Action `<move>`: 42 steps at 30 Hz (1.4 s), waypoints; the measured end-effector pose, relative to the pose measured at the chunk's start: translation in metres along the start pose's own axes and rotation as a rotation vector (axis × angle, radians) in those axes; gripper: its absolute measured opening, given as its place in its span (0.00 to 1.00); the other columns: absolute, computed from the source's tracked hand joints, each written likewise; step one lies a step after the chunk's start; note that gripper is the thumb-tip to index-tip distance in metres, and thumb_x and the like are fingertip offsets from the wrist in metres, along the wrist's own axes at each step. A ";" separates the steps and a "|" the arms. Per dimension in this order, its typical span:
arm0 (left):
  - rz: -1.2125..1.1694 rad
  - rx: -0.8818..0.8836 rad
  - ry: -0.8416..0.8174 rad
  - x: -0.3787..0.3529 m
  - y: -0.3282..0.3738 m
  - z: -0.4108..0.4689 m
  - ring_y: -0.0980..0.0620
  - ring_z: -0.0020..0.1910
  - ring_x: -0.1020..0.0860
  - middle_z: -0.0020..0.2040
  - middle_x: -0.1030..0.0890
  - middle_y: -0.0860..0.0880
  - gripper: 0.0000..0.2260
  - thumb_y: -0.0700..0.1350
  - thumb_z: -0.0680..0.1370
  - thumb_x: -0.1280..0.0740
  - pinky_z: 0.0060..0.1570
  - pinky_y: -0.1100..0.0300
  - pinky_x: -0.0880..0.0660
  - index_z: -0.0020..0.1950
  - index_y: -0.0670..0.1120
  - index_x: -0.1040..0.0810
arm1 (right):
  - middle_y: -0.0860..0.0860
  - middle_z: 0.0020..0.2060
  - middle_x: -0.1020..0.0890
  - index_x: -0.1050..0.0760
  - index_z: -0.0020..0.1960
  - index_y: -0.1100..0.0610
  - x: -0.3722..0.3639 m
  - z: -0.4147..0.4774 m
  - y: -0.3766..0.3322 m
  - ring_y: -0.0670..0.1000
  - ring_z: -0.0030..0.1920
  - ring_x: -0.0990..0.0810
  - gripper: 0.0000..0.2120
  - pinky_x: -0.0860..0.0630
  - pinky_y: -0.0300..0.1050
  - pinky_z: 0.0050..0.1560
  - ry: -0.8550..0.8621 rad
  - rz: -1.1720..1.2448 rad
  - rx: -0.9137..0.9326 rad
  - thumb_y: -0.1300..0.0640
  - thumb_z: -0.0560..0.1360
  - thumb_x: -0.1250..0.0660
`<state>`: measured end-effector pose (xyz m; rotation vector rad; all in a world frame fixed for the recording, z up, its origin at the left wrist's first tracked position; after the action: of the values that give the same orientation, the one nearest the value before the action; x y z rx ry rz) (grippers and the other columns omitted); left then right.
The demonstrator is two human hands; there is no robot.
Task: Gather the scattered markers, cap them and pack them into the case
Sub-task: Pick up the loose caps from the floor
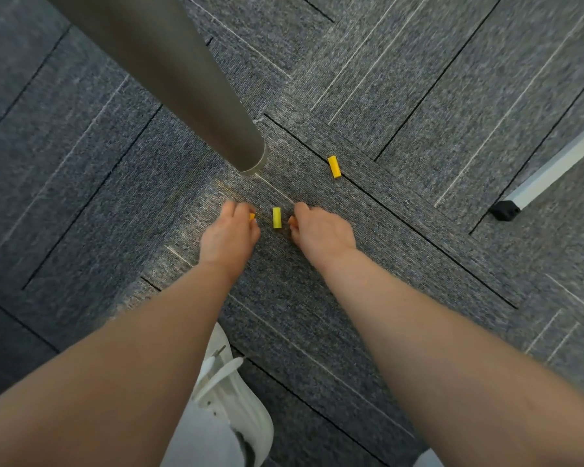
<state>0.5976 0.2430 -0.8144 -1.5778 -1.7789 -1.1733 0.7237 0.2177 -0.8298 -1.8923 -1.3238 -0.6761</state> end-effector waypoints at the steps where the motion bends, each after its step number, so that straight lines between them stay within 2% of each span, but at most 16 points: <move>1: -0.016 0.006 -0.006 -0.002 0.002 0.000 0.44 0.51 0.25 0.62 0.30 0.44 0.13 0.46 0.80 0.43 0.45 0.54 0.30 0.63 0.42 0.31 | 0.58 0.56 0.22 0.34 0.60 0.59 0.000 0.000 0.001 0.62 0.53 0.21 0.10 0.34 0.48 0.40 -0.003 0.002 -0.007 0.56 0.81 0.47; 4: -0.085 0.022 -0.021 -0.005 0.011 -0.001 0.45 0.46 0.26 0.56 0.29 0.45 0.09 0.44 0.79 0.40 0.46 0.53 0.30 0.57 0.42 0.31 | 0.59 0.55 0.21 0.33 0.58 0.60 0.004 -0.004 0.007 0.62 0.55 0.22 0.11 0.32 0.49 0.43 -0.012 0.067 -0.033 0.54 0.80 0.44; 7: -0.142 0.048 0.014 -0.003 0.016 -0.001 0.48 0.42 0.29 0.52 0.28 0.46 0.05 0.41 0.78 0.40 0.43 0.55 0.32 0.53 0.43 0.31 | 0.59 0.51 0.20 0.32 0.58 0.61 0.017 -0.010 0.024 0.61 0.52 0.21 0.13 0.30 0.48 0.42 0.075 0.235 -0.084 0.54 0.79 0.41; 11: -0.182 0.044 0.052 -0.001 0.020 0.003 0.48 0.45 0.25 0.59 0.26 0.47 0.13 0.42 0.80 0.44 0.48 0.51 0.25 0.64 0.45 0.32 | 0.55 0.42 0.20 0.28 0.61 0.55 0.034 -0.011 0.047 0.58 0.44 0.23 0.14 0.25 0.50 0.45 0.201 0.443 -0.093 0.56 0.76 0.39; 13: -0.174 0.037 0.065 0.000 0.020 0.004 0.46 0.49 0.24 0.63 0.28 0.46 0.15 0.44 0.81 0.45 0.49 0.51 0.25 0.68 0.47 0.35 | 0.52 0.37 0.24 0.26 0.53 0.55 0.040 -0.008 0.059 0.56 0.39 0.25 0.07 0.27 0.48 0.41 0.240 0.500 -0.126 0.57 0.76 0.39; 15: -0.153 0.029 0.067 -0.002 0.020 0.004 0.45 0.51 0.23 0.64 0.28 0.46 0.16 0.47 0.82 0.45 0.48 0.51 0.26 0.70 0.48 0.36 | 0.49 0.37 0.27 0.31 0.47 0.54 0.046 -0.005 0.069 0.53 0.38 0.28 0.00 0.31 0.46 0.40 0.270 0.496 -0.168 0.58 0.76 0.40; 18: -0.123 0.058 0.042 -0.005 0.020 0.004 0.48 0.46 0.24 0.59 0.25 0.47 0.18 0.51 0.80 0.42 0.42 0.53 0.26 0.69 0.49 0.37 | 0.48 0.36 0.29 0.34 0.47 0.55 0.059 0.004 0.068 0.53 0.38 0.30 0.03 0.36 0.47 0.38 0.312 0.436 -0.142 0.57 0.79 0.44; 20: -0.108 0.088 0.006 -0.008 0.020 0.003 0.50 0.39 0.26 0.50 0.22 0.47 0.19 0.53 0.79 0.40 0.37 0.56 0.30 0.67 0.47 0.37 | 0.51 0.40 0.27 0.33 0.53 0.57 0.069 0.012 0.063 0.54 0.39 0.30 0.08 0.37 0.47 0.37 0.334 0.362 -0.115 0.54 0.81 0.47; 22: -0.086 0.095 -0.021 -0.012 0.022 0.004 0.51 0.33 0.28 0.40 0.24 0.49 0.19 0.54 0.78 0.40 0.33 0.57 0.31 0.64 0.46 0.37 | 0.52 0.42 0.28 0.34 0.60 0.57 0.075 0.020 0.061 0.54 0.40 0.30 0.11 0.37 0.47 0.37 0.320 0.273 -0.121 0.53 0.82 0.49; 24: -0.061 0.094 -0.043 -0.016 0.024 0.005 0.51 0.31 0.28 0.37 0.26 0.50 0.18 0.55 0.78 0.40 0.32 0.56 0.32 0.60 0.45 0.36 | 0.53 0.41 0.28 0.38 0.64 0.57 0.073 0.029 0.058 0.54 0.37 0.30 0.12 0.37 0.46 0.33 0.259 0.192 -0.129 0.56 0.82 0.49; 27: 0.017 0.079 -0.075 -0.021 0.030 0.007 0.47 0.37 0.26 0.46 0.23 0.46 0.16 0.55 0.79 0.42 0.35 0.54 0.31 0.58 0.43 0.34 | 0.52 0.35 0.28 0.41 0.64 0.57 0.064 0.038 0.055 0.51 0.31 0.32 0.12 0.41 0.45 0.27 0.126 0.094 -0.156 0.59 0.81 0.48; 31: 0.072 0.023 -0.077 -0.022 0.040 0.007 0.42 0.44 0.24 0.51 0.24 0.45 0.14 0.52 0.81 0.44 0.38 0.52 0.31 0.56 0.42 0.32 | 0.53 0.38 0.28 0.40 0.64 0.59 0.065 0.043 0.051 0.55 0.37 0.29 0.13 0.37 0.48 0.33 0.075 0.035 -0.175 0.64 0.79 0.49; 36: -0.083 0.002 -0.038 -0.007 0.047 0.012 0.45 0.42 0.25 0.46 0.25 0.46 0.12 0.51 0.81 0.43 0.42 0.49 0.25 0.54 0.42 0.31 | 0.53 0.41 0.27 0.38 0.61 0.59 0.061 0.027 0.054 0.56 0.41 0.27 0.12 0.32 0.50 0.38 0.063 0.153 -0.161 0.58 0.79 0.41; 38: -0.102 0.001 -0.023 0.003 0.055 0.010 0.47 0.40 0.26 0.42 0.26 0.48 0.12 0.51 0.81 0.44 0.39 0.51 0.27 0.52 0.42 0.31 | 0.53 0.42 0.27 0.37 0.60 0.59 0.061 0.013 0.059 0.55 0.42 0.27 0.13 0.31 0.50 0.39 0.058 0.211 -0.162 0.55 0.78 0.40; 40: -0.113 -0.003 -0.016 0.014 0.066 0.005 0.48 0.38 0.26 0.38 0.28 0.50 0.12 0.51 0.81 0.44 0.36 0.53 0.29 0.52 0.42 0.32 | 0.52 0.42 0.27 0.35 0.58 0.58 0.064 -0.004 0.066 0.53 0.41 0.26 0.12 0.27 0.50 0.40 0.069 0.350 -0.182 0.55 0.78 0.40; 42: -0.130 -0.018 -0.019 0.026 0.080 -0.003 0.48 0.37 0.26 0.36 0.29 0.50 0.12 0.50 0.81 0.44 0.37 0.54 0.28 0.53 0.41 0.32 | 0.50 0.39 0.28 0.34 0.51 0.55 0.072 -0.023 0.075 0.51 0.38 0.26 0.05 0.27 0.48 0.39 0.119 0.572 -0.197 0.56 0.78 0.39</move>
<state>0.6685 0.2517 -0.7700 -1.5077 -1.9129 -1.2398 0.8187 0.2242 -0.7811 -2.2100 -0.6040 -0.6175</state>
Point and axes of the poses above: each hand's wrist, its own z-axis towards the middle knuckle, its own x-axis out of the back of the hand, y = z × x, the point moved 10 cm from there along z, towards the middle knuckle
